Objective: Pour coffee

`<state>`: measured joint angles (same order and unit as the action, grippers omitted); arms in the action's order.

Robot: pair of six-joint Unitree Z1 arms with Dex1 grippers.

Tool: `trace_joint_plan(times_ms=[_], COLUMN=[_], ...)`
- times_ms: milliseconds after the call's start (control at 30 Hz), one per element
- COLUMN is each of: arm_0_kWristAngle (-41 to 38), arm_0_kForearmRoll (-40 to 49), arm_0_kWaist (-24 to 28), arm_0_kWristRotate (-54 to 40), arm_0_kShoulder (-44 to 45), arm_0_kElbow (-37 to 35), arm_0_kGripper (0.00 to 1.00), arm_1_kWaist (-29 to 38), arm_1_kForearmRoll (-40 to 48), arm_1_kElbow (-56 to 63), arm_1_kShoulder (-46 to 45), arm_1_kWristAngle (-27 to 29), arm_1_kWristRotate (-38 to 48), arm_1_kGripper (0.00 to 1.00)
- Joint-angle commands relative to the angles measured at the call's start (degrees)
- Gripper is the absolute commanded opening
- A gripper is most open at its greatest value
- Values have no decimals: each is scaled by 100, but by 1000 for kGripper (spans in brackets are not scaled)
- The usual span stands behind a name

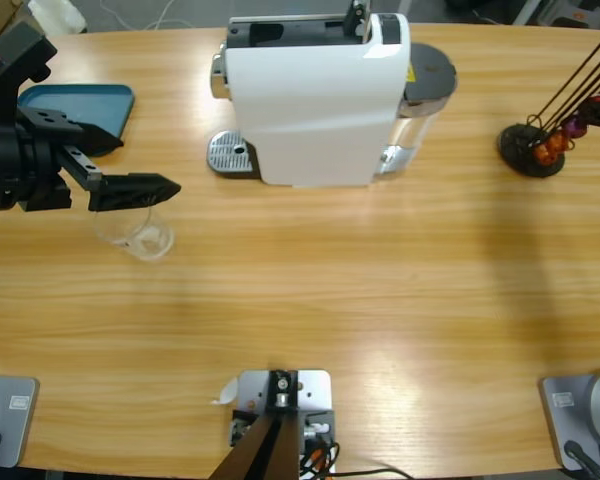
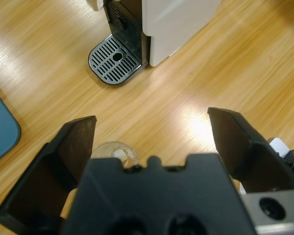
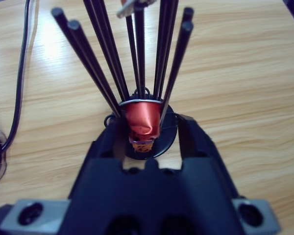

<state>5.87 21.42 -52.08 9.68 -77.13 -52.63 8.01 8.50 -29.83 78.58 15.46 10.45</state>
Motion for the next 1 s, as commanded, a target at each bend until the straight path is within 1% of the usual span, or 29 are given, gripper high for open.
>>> trace_joint_plan(times_ms=[33,67,133,167,400,1000], arm_0_kWristAngle=[90,90,90,90,90,90], arm_0_kForearmRoll=[-59,-59,-59,-57,-59,-68], arm_0_kWaist=[-48,-48,-48,-48,-48,-48], arm_0_kWristRotate=[69,76,87,87,99,101], arm_0_kShoulder=[138,145,154,154,145,137], arm_0_kElbow=[266,278,301,306,313,324], arm_0_kGripper=[991,991,991,991,990,991], arm_1_kWaist=[-18,-18,-18,-18,-18,78], arm_1_kForearmRoll=[100,100,89,59,-393,-1099], arm_1_kElbow=[47,28,-13,-37,-308,-976], arm_1_kShoulder=[68,59,23,-9,-176,-545], arm_1_kWristAngle=[-82,-78,-52,-43,27,118], arm_1_kWristRotate=[-60,-60,-69,-69,-69,-157], arm_1_kGripper=[382,374,316,306,301,303])
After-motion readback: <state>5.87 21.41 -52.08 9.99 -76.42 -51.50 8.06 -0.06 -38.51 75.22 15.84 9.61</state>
